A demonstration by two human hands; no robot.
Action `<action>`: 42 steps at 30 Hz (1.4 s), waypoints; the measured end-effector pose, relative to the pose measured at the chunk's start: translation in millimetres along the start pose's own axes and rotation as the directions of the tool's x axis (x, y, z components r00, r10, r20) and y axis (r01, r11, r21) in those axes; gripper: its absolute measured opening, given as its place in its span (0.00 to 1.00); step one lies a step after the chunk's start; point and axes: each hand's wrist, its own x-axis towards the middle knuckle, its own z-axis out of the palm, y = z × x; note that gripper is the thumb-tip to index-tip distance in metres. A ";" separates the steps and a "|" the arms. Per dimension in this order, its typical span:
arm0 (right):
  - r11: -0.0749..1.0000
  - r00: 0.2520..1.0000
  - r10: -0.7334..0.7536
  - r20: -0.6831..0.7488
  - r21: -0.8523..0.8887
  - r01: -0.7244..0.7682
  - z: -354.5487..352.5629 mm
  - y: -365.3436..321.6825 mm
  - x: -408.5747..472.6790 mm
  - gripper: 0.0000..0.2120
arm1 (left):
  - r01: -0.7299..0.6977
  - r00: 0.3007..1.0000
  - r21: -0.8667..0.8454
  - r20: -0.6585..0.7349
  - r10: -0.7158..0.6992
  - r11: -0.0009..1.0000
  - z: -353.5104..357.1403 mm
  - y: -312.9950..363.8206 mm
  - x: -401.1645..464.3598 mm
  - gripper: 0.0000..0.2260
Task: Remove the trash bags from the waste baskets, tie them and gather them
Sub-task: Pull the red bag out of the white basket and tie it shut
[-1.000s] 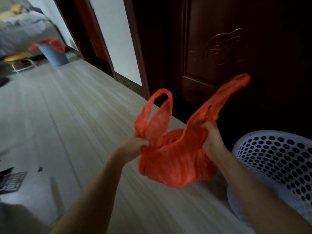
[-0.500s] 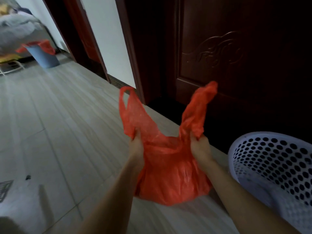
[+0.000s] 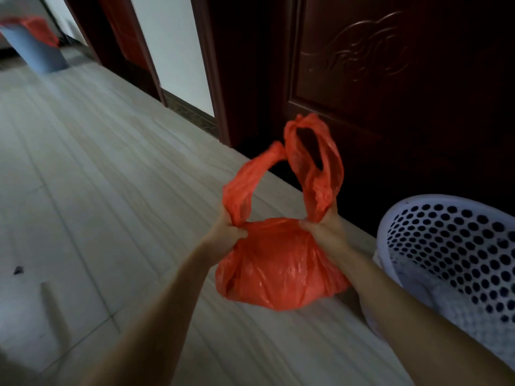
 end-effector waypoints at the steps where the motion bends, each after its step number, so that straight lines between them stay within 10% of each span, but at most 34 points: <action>1: 0.973 1.000 -0.027 0.004 -0.230 0.027 -1.3 5.9 0.1 0.35 | -0.028 0.999 0.042 -0.044 0.030 0.999 1.7 -4.8 2.5 0.32; 4: 0.850 0.992 -0.117 -0.047 -0.521 0.076 -5.2 16.0 3.3 0.15 | -0.053 0.971 0.259 -0.212 0.111 0.964 1.2 -11.1 8.3 0.17; 7: 0.924 0.980 -0.135 -0.145 -0.376 0.071 -6.1 13.1 6.3 0.08 | -0.090 0.967 0.410 -0.182 0.178 0.908 1.9 -15.0 10.3 0.01; 14: 0.926 0.936 0.272 -0.222 0.326 -0.192 -0.4 9.6 17.6 0.04 | -0.027 0.998 0.090 0.054 0.022 0.996 12.6 -3.2 -1.1 0.11; 19: 0.951 0.964 0.232 -0.133 -0.176 -0.253 16.7 23.1 12.1 0.13 | 0.128 0.990 -0.464 0.118 -0.083 0.876 32.6 12.7 6.0 0.17; 24: 0.969 0.959 0.232 -0.161 -0.045 -0.242 13.1 31.4 -0.4 0.06 | 0.161 0.979 -0.429 -0.043 -0.198 0.889 42.3 3.7 7.7 0.19; 30: 0.703 0.944 0.327 -0.039 0.678 -0.216 4.0 15.4 5.2 0.11 | 0.300 0.953 -0.560 0.131 -0.275 0.772 35.4 0.5 -2.1 0.08; 35: 0.666 0.921 0.387 -0.043 0.704 -0.247 14.1 11.7 3.5 0.11 | 0.263 0.964 -0.425 0.160 -0.214 0.866 35.5 -8.4 -7.2 0.11; 42: 0.604 0.896 0.416 0.157 0.689 -0.401 17.7 -0.6 -2.4 0.09 | 0.043 0.984 -0.278 -0.153 -0.088 0.960 51.9 -25.7 5.2 0.08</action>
